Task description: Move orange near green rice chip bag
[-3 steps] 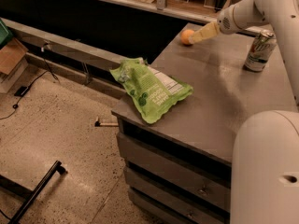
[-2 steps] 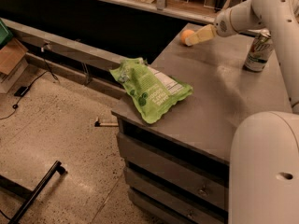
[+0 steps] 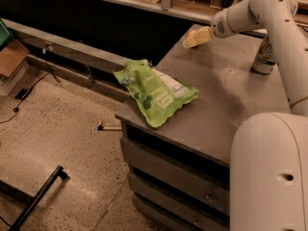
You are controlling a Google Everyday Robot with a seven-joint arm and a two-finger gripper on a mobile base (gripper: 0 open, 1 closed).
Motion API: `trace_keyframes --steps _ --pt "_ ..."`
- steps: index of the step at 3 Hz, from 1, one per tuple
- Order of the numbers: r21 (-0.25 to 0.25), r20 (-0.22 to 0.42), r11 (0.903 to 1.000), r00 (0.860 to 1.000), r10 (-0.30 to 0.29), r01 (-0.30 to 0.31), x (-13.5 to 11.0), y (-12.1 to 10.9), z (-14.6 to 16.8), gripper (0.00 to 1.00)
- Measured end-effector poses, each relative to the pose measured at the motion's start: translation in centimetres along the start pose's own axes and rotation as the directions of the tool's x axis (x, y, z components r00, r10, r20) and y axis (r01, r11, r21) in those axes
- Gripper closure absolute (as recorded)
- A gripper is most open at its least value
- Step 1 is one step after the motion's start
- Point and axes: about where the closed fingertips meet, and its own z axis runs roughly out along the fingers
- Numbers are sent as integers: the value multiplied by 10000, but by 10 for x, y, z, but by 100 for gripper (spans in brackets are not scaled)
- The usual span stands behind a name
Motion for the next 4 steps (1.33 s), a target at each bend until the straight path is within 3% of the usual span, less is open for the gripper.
trace_keyframes --steps 1,2,4 --pt "-3 -171 9998 9997 -195 195 -1 4 6 0" --pt "58 -375 9994 9987 -335 338 -1 5 15 17" --pt "-85 -622 9987 9967 -515 511 -3 13 29 67"
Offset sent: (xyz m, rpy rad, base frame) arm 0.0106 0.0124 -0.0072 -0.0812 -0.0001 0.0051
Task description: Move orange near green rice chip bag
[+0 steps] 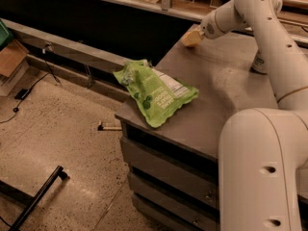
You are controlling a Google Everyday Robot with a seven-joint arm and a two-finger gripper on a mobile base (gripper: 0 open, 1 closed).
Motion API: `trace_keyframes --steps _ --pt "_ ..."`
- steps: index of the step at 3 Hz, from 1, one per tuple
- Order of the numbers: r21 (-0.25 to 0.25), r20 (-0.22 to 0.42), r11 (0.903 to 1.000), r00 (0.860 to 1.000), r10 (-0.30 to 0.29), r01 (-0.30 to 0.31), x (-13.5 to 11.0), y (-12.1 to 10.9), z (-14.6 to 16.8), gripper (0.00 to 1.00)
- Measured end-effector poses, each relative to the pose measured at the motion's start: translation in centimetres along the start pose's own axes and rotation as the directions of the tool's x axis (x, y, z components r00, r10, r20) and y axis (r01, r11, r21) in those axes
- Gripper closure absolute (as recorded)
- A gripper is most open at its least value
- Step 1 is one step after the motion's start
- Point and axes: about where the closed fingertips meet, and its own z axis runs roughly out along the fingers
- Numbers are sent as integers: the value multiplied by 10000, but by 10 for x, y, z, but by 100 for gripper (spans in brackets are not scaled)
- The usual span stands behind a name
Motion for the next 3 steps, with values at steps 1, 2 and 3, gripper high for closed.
trace_keyframes --steps 1,2,3 --pt "28 56 9995 9995 -305 305 -3 -1 -25 90" --pt "-119 41 9908 9908 -1350 1350 -1 10 -92 100" --pt "-672 -255 9652 9666 -2549 2527 16 40 -126 100"
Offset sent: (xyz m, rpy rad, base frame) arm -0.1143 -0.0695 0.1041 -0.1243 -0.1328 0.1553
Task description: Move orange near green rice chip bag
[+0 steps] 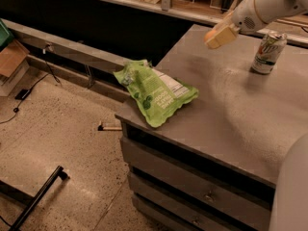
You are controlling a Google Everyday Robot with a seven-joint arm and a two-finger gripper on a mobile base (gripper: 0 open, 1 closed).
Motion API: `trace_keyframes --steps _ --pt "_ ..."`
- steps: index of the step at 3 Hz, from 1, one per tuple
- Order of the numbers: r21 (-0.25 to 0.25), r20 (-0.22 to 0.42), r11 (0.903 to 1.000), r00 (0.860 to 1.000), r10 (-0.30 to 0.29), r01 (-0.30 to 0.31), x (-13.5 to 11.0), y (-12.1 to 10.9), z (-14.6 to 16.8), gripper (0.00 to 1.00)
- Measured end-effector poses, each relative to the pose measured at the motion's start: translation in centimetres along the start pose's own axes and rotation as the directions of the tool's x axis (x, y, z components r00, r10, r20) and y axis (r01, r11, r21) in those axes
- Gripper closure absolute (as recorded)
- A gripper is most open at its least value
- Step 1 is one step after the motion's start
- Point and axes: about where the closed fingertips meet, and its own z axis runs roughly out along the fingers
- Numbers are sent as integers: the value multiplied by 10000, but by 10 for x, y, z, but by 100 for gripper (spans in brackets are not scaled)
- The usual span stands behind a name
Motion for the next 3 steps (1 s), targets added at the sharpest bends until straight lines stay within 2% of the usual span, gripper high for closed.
trace_keyframes --steps 2,3 --pt "-39 11 9999 10000 99 -99 0 -1 8 100" --pt "-1029 563 9946 9983 173 -114 19 43 -24 100"
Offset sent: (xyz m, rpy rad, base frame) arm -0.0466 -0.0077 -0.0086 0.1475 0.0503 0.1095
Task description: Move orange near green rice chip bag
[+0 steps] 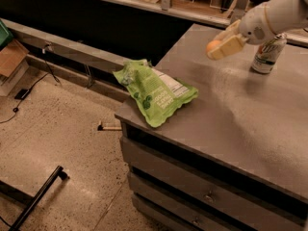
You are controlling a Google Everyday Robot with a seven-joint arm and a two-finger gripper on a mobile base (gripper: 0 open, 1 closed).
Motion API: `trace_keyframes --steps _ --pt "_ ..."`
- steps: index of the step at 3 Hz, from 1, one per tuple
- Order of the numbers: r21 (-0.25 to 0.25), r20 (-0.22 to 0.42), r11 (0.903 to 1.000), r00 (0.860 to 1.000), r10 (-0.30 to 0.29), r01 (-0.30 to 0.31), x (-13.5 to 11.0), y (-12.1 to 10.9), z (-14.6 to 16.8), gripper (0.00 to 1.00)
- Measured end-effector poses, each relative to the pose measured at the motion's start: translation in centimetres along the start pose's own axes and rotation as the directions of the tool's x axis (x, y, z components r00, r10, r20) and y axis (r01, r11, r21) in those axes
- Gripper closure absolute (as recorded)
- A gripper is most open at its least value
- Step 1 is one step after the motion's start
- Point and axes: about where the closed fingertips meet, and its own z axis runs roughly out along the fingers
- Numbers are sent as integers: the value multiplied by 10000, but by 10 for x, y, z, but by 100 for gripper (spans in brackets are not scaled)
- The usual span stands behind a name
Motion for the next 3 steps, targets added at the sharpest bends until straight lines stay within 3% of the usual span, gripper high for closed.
trace_keyframes --steps 1,2,3 --pt "-1119 441 9936 9988 198 -148 26 58 -28 100" --pt "-1863 524 9825 9985 185 -84 37 87 -33 100" --pt "-1920 512 9813 9985 202 -100 38 89 -33 100"
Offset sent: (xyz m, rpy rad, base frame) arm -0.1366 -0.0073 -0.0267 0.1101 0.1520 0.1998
